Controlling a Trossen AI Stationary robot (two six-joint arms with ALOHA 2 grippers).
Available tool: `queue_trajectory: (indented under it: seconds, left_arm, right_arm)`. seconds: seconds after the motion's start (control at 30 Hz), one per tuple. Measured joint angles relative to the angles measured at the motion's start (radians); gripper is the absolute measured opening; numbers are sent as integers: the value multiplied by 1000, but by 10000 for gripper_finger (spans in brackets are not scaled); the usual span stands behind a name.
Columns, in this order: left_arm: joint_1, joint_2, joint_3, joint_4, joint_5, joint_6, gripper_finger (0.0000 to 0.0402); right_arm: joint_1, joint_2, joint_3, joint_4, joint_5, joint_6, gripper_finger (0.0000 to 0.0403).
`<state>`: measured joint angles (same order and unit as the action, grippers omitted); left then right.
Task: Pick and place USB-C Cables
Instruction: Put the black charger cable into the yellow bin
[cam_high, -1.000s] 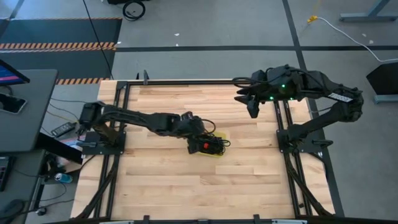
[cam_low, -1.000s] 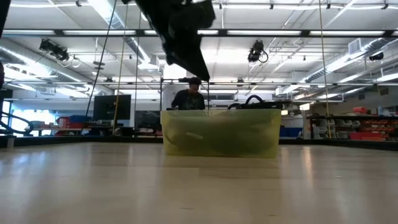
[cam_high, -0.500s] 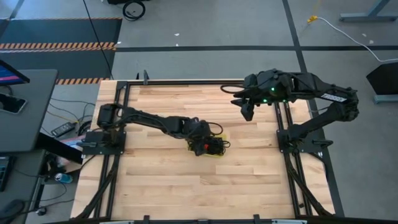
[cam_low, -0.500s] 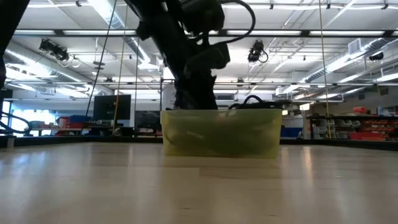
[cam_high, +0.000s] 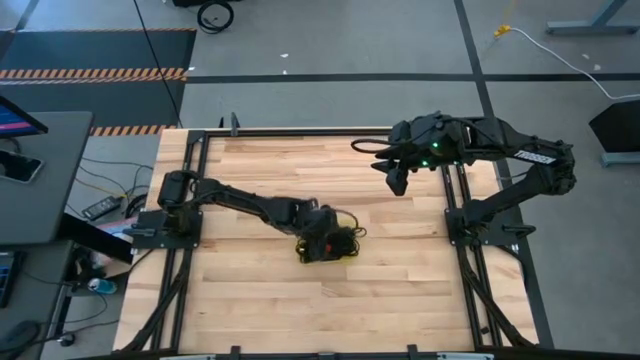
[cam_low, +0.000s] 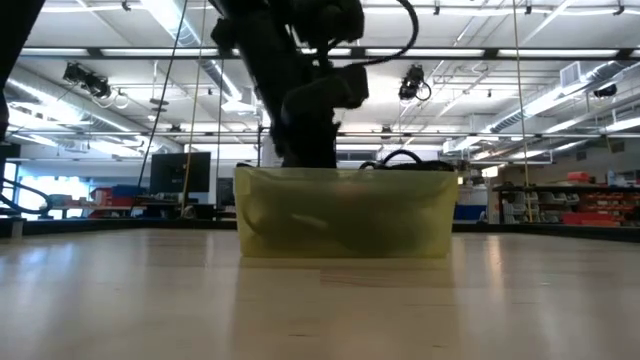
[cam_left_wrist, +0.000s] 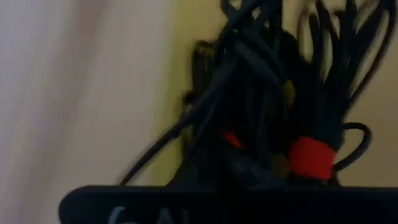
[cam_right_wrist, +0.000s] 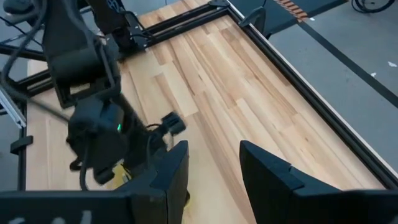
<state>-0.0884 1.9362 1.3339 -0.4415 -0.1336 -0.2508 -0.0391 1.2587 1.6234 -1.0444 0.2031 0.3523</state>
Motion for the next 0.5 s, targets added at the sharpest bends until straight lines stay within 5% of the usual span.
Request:
queue_trajectory:
  seconds: [0.5]
  left_arm:
    - [-22,-38,135,-257,-1,27,0]
  right_arm:
    - [-1,0,0,-6,-11,-36,149]
